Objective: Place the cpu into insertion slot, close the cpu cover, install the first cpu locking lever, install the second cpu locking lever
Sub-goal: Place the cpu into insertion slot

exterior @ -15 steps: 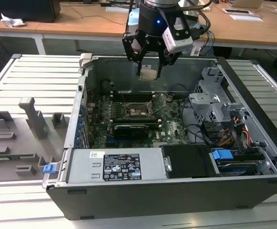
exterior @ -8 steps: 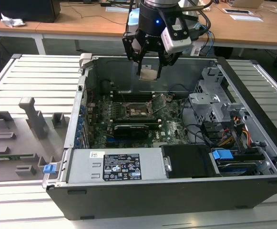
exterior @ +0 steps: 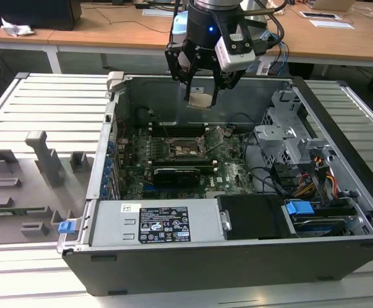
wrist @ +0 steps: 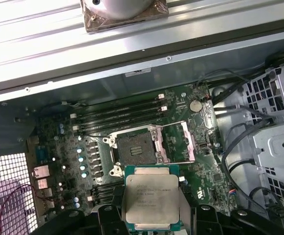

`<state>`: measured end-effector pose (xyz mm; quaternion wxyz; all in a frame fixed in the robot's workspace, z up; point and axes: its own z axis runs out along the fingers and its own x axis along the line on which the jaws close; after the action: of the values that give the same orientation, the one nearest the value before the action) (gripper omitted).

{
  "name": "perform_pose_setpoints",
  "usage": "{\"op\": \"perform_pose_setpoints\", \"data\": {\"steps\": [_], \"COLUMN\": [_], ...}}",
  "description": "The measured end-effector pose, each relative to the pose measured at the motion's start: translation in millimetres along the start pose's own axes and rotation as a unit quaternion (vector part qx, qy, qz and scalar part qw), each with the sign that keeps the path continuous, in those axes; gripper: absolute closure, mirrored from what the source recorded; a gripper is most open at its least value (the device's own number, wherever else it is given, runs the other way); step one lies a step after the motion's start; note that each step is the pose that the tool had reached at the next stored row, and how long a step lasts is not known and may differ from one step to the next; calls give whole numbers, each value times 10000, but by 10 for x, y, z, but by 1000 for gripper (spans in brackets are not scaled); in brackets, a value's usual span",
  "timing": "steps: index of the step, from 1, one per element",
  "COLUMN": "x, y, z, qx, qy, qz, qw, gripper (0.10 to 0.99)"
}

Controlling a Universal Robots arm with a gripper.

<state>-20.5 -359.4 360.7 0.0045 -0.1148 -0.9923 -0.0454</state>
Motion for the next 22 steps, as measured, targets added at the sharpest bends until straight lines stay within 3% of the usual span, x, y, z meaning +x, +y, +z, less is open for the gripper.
{"op": "perform_pose_setpoints", "data": {"steps": [22], "x": [1], "y": [0], "z": [2], "qx": [-6], "qy": [-29], "qz": [319], "qw": [9995], "gripper": [561]}}
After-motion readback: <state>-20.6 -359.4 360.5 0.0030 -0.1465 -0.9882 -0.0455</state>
